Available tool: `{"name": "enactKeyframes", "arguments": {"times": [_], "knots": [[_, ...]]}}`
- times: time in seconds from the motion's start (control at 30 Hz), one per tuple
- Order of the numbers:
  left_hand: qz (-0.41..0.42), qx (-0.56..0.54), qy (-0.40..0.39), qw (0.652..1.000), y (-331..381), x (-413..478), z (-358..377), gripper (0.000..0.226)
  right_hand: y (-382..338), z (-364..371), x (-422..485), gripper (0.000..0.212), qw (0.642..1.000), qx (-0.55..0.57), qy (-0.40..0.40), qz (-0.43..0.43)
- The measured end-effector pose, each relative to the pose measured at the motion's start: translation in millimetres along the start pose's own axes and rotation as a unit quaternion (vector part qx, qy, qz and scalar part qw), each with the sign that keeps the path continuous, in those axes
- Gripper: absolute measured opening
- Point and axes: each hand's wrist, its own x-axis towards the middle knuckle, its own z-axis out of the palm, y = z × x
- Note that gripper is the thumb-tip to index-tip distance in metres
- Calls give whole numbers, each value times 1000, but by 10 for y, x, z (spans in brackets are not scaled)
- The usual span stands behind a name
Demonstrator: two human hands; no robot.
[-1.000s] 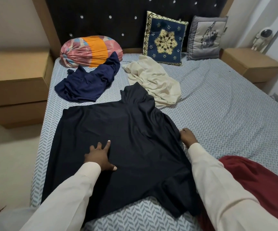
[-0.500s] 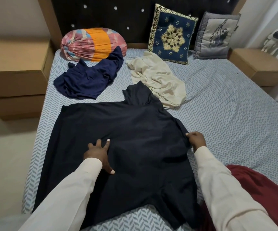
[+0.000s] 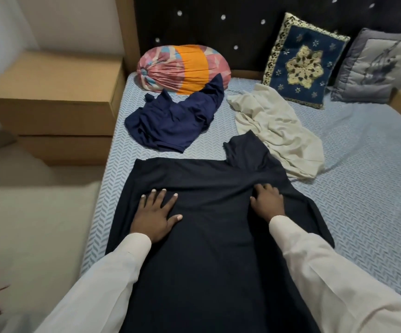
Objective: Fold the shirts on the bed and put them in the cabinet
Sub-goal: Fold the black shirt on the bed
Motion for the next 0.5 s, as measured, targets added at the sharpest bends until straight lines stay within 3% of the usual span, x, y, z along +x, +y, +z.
{"name": "enactKeyframes", "arguments": {"times": [0.13,0.2,0.3,0.5], "knots": [[1,23,-6,1000,-374,442,-233,70,-445,-112,484,64,996,-4,-39,-74],[21,44,29,998,-453,633,-395,72,-642,-202,704,78,992,2,-88,-89],[24,51,87,995,-609,969,-648,79,-866,-337,1014,70,988,-32,-127,-80],[-14,2,-119,993,-954,1510,-1028,52,-1063,-435,1256,37,983,-83,-151,-63]]}}
